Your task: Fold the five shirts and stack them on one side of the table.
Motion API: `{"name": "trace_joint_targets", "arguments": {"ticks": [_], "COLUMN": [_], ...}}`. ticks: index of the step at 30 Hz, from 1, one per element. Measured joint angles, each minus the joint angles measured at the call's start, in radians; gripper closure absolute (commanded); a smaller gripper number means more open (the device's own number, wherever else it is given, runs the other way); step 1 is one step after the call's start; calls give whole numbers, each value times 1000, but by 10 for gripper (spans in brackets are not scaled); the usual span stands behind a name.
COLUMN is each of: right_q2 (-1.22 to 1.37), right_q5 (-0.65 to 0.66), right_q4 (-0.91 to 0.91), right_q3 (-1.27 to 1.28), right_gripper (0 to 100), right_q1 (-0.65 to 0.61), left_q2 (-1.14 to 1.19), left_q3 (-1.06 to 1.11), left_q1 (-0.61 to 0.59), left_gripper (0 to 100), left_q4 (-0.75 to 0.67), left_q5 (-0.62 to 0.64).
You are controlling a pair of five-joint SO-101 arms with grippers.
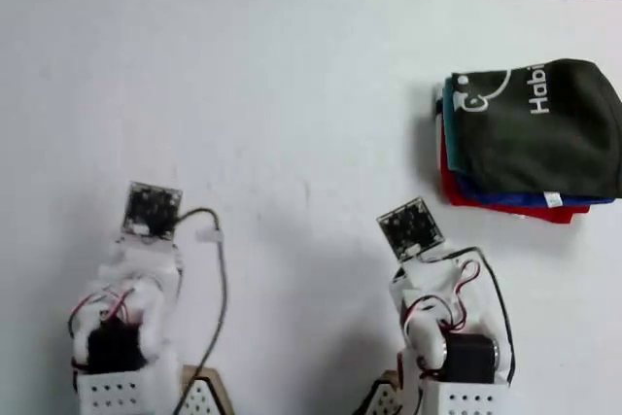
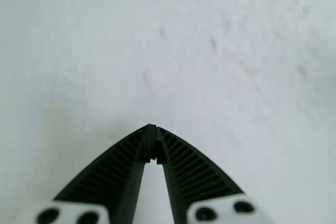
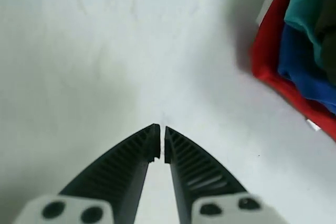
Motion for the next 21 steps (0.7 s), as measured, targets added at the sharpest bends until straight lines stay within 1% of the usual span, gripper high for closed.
{"name": "trace_joint_targets", "arguments": {"ticks": [3,7,9,13,14,18,21], "right_q2": [2,2,2,2,2,5,2], "right_q5": [0,-20,-89,-270,-292,-296,-296], "right_q4": [0,-14,-44,-100,-121,-187,-196], "right_q3": [6,6,6,38,58,173,178], "right_gripper": [978,978,978,978,978,978,978], "right_q1": [0,0,0,0,0,0,0], "left_q2": [-9,-12,-14,-14,-14,-14,-14], "left_q3": [43,51,60,92,94,97,97], "left_q1": [58,95,107,106,106,109,107], "left_gripper": [972,972,972,972,972,972,972], "left_q4": [6,6,6,6,6,6,9], "left_q5": [23,97,123,130,130,132,133]}}
